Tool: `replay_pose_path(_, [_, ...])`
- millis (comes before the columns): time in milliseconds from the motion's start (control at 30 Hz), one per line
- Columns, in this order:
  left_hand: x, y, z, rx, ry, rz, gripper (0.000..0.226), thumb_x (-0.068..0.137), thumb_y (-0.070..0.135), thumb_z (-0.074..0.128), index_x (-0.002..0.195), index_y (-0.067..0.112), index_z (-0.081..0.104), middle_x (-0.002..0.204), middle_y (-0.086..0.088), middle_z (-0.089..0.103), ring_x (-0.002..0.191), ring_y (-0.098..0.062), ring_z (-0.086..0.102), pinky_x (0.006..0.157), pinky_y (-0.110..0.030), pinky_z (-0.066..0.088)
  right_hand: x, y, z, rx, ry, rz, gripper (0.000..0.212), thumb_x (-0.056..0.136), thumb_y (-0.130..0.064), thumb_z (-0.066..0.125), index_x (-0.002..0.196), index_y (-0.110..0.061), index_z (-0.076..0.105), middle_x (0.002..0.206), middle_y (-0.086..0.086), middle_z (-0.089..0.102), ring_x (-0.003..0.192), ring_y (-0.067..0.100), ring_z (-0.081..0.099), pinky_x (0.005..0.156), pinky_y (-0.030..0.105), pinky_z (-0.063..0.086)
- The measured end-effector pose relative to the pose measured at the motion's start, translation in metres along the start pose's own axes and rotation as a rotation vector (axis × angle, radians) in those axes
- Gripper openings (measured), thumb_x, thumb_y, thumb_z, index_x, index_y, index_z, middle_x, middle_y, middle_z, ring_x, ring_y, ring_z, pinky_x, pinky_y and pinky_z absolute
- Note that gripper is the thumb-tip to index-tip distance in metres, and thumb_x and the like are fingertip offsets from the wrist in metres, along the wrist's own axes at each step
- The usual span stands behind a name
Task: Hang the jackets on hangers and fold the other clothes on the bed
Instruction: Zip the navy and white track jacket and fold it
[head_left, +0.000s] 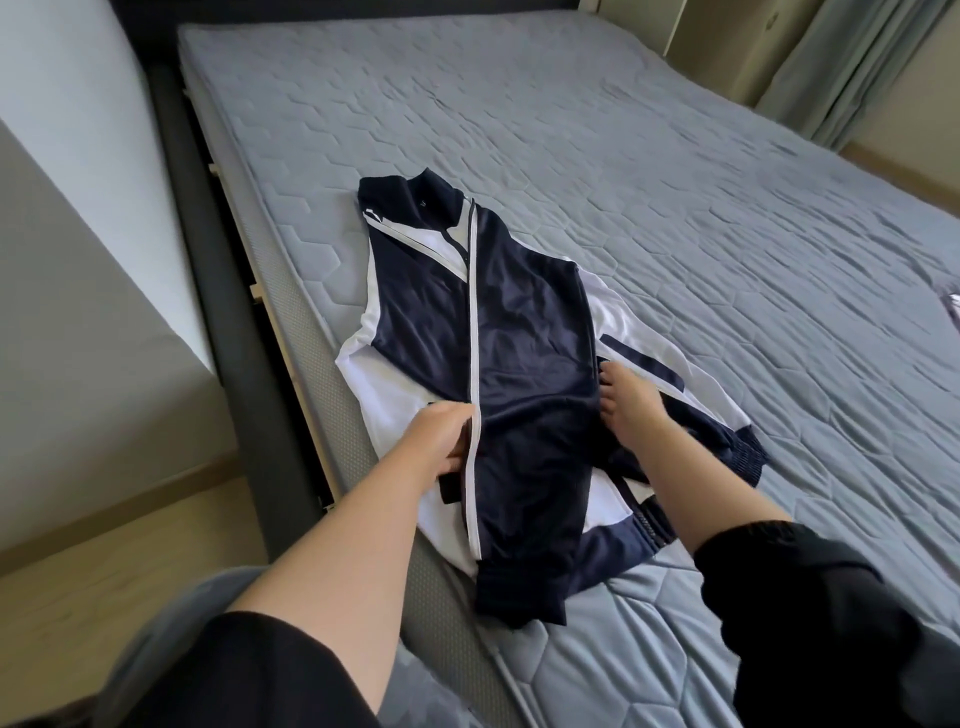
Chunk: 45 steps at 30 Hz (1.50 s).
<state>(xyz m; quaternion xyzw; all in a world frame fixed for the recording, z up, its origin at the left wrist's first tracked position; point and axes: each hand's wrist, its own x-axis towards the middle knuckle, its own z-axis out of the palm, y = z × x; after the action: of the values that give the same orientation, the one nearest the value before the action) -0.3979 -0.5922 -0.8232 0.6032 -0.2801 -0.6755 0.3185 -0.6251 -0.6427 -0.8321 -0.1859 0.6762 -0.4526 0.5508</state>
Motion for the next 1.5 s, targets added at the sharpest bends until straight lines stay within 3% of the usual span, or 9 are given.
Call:
replay_pose_path(167, [0.016,0.014,-0.003,-0.015,0.11,0.184,0.022,0.092,0.01,0.048,0.109,0.021,0.056,0.091,-0.005,0.063,0.079,-0.018,0.06,0.072,-0.031,0.05,0.025,-0.025,0.007,-0.111,0.037,-0.107,0.034,0.088,-0.017,0.05,0.114,0.002,0.057,0.083,0.012,0.055,0.071,0.024,0.054,0.06,0.029,0.044])
replay_pose_path(400, [0.043,0.038,-0.017,0.386,0.359,0.577,0.035,0.087,0.005,0.043,0.11,0.02,0.064,0.104,0.009,0.063,0.095,-0.003,0.056,0.075,-0.009,0.038,0.055,-0.042,0.029,-0.462,0.14,-0.3,0.027,0.08,-0.023,0.053,0.055,-0.021,0.043,0.048,-0.007,0.041,0.048,0.014,0.037,0.043,0.02,0.033])
replay_pose_path(567, [0.081,0.054,-0.031,0.464,0.297,0.554,0.043,0.092,0.013,0.047,0.133,0.025,0.053,0.133,0.007,0.054,0.114,-0.006,0.047,0.093,-0.017,0.03,0.086,-0.064,0.051,-0.505,0.164,-0.35,0.004,0.083,-0.025,0.053,0.084,-0.022,0.053,0.07,-0.002,0.051,0.063,0.016,0.046,0.06,0.028,0.04])
replay_pose_path(700, [0.115,0.059,-0.028,0.618,0.065,0.454,0.051,0.099,0.031,0.041,0.148,0.032,0.028,0.159,0.006,0.015,0.146,-0.011,0.006,0.115,-0.03,0.009,0.105,-0.093,0.071,-0.002,0.014,-0.171,0.021,0.087,-0.024,0.047,0.069,-0.014,0.051,0.064,0.004,0.045,0.053,0.017,0.038,0.053,0.026,0.033])
replay_pose_path(1067, [0.159,0.073,-0.031,0.795,-0.021,0.224,0.059,0.101,0.049,0.02,0.153,0.027,0.003,0.16,0.007,-0.012,0.145,-0.011,-0.017,0.116,-0.042,-0.009,0.158,-0.137,0.083,0.139,-0.145,-0.093,0.034,0.094,-0.037,0.048,0.107,-0.007,0.057,0.08,0.009,0.064,0.071,0.021,0.064,0.07,0.027,0.052])
replay_pose_path(1167, [0.156,0.079,-0.038,0.681,-0.088,0.193,0.06,0.101,0.049,0.02,0.153,0.025,0.001,0.159,0.01,-0.013,0.144,-0.007,-0.017,0.119,-0.044,-0.007,0.161,-0.131,0.09,-0.297,-0.061,-0.132,0.029,0.093,-0.03,0.05,0.117,-0.014,0.053,0.099,0.007,0.058,0.088,0.021,0.06,0.084,0.032,0.049])
replay_pose_path(1267, [0.154,0.078,-0.043,0.685,-0.122,0.194,0.063,0.101,0.049,0.026,0.152,0.025,-0.001,0.158,0.011,-0.014,0.143,-0.006,-0.018,0.119,-0.043,-0.006,0.156,-0.11,0.096,-1.105,0.312,-0.57,0.057,0.087,-0.023,0.041,0.142,-0.011,0.032,0.135,0.013,0.045,0.123,0.031,0.043,0.103,0.039,0.034])
replay_pose_path(1367, [0.154,0.07,-0.04,0.814,-0.07,0.247,0.067,0.099,0.045,0.036,0.153,0.024,0.0,0.159,0.008,-0.014,0.144,-0.008,-0.018,0.117,-0.041,-0.008,0.139,-0.081,0.108,-1.292,0.376,-0.927,0.059,0.088,-0.025,0.042,0.145,-0.012,0.03,0.151,0.019,0.025,0.139,0.036,0.02,0.115,0.049,0.011])
replay_pose_path(1500, [0.151,0.06,-0.028,0.982,0.059,0.297,0.066,0.098,0.043,0.037,0.153,0.024,0.005,0.16,0.003,-0.01,0.146,-0.014,-0.014,0.116,-0.043,-0.006,0.133,-0.036,0.089,-1.609,0.253,-0.73,0.059,0.097,-0.039,0.031,0.151,-0.019,0.021,0.16,0.014,-0.001,0.147,0.032,-0.005,0.114,0.056,-0.006])
